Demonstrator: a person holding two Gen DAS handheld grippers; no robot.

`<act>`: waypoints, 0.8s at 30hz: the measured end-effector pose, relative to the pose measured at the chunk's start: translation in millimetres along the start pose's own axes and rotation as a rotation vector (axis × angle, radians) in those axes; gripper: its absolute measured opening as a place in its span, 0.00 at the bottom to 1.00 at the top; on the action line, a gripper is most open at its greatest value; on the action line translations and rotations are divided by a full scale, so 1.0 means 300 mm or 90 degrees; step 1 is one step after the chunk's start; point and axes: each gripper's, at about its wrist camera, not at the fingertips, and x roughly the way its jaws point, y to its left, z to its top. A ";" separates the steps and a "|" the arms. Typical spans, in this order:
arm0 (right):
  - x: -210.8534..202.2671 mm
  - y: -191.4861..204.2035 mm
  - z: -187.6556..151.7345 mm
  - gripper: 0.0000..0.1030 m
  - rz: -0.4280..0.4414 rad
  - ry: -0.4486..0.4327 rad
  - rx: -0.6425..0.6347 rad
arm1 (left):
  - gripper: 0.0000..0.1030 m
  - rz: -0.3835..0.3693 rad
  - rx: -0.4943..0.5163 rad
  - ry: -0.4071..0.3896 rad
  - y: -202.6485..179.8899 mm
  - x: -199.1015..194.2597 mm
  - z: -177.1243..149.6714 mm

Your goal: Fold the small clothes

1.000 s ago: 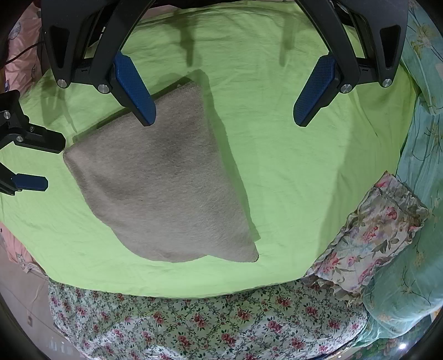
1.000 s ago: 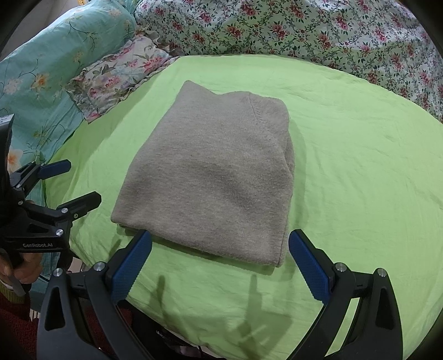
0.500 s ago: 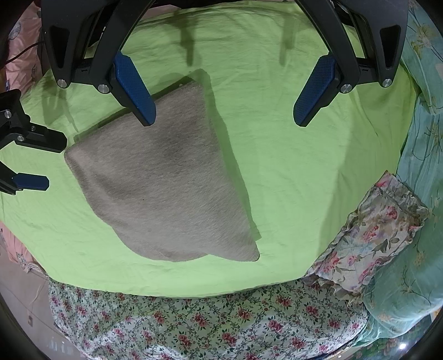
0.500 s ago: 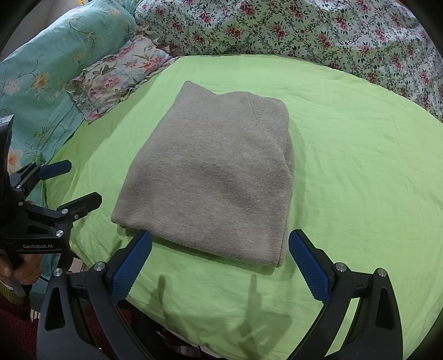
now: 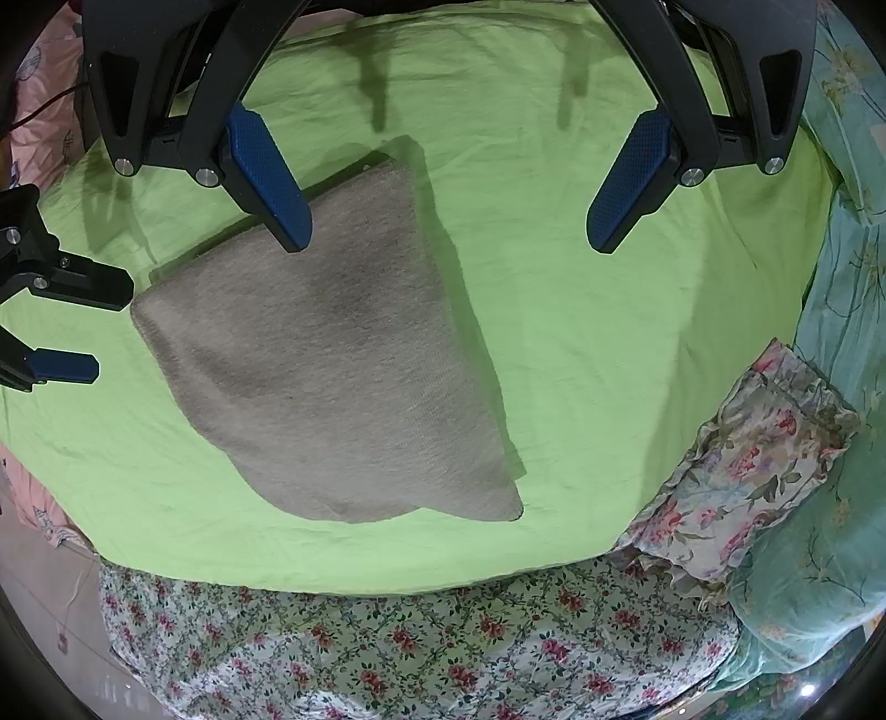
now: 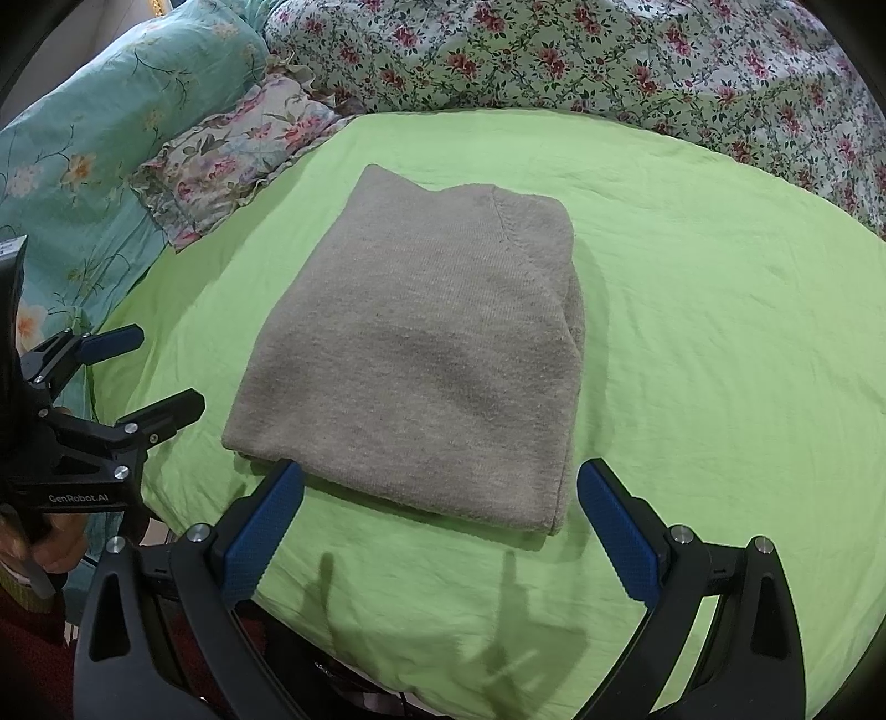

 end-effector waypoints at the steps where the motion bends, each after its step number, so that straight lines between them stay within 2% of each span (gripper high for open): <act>1: 0.001 0.000 0.001 0.96 0.000 0.000 0.000 | 0.97 0.000 0.000 0.000 0.000 0.000 0.000; 11: -0.002 0.003 0.006 0.96 -0.001 -0.001 0.001 | 0.97 -0.004 -0.001 0.000 -0.003 0.007 0.011; 17: -0.001 -0.031 0.065 0.96 0.004 -0.015 0.004 | 0.97 -0.003 -0.013 -0.019 0.008 0.018 0.055; 24: 0.046 -0.067 0.122 0.96 0.007 -0.001 0.019 | 0.97 0.002 -0.026 -0.003 0.027 0.083 0.100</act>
